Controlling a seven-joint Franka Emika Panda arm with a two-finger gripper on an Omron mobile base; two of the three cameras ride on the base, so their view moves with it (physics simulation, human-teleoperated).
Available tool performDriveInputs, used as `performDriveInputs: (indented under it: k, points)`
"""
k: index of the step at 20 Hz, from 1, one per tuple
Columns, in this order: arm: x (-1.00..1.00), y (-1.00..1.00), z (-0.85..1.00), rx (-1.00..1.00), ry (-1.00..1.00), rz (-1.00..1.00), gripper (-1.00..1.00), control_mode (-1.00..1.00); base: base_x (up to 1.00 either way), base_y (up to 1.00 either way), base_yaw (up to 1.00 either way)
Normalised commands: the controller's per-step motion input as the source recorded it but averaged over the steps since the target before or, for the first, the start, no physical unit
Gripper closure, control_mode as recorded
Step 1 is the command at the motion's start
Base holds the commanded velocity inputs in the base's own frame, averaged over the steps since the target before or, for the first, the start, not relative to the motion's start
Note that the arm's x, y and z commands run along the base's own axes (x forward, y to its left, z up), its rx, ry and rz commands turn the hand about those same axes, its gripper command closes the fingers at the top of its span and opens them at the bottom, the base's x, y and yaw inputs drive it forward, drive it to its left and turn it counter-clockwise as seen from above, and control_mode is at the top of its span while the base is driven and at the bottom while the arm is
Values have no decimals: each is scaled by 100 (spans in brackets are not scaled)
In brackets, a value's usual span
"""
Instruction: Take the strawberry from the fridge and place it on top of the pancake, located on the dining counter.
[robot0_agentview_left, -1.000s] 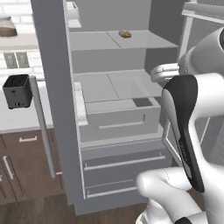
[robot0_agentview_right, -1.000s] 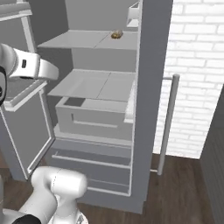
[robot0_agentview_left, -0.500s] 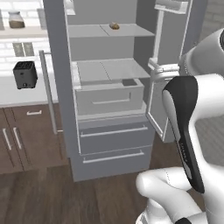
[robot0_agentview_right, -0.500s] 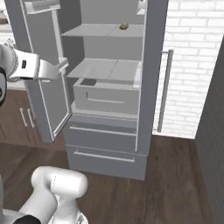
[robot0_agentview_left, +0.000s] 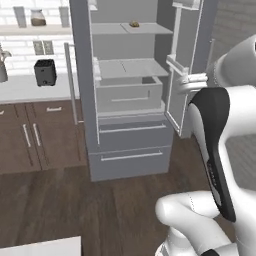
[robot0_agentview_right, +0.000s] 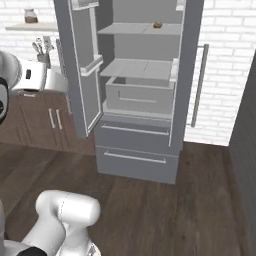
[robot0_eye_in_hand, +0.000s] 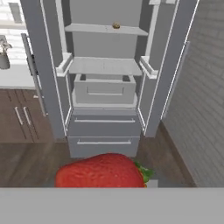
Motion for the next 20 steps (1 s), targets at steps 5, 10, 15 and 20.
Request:
performDriveInputs:
  k: [5,10,15,20]
  points:
    - [0,0,0,0,0,0,100,100,-34,72,22]
    - [0,0,0,0,0,0,100,100,-65,34,18]
    - [0,0,0,0,0,0,100,100,-55,-30,13]
    - [0,0,0,0,0,0,100,100,-24,-47,29]
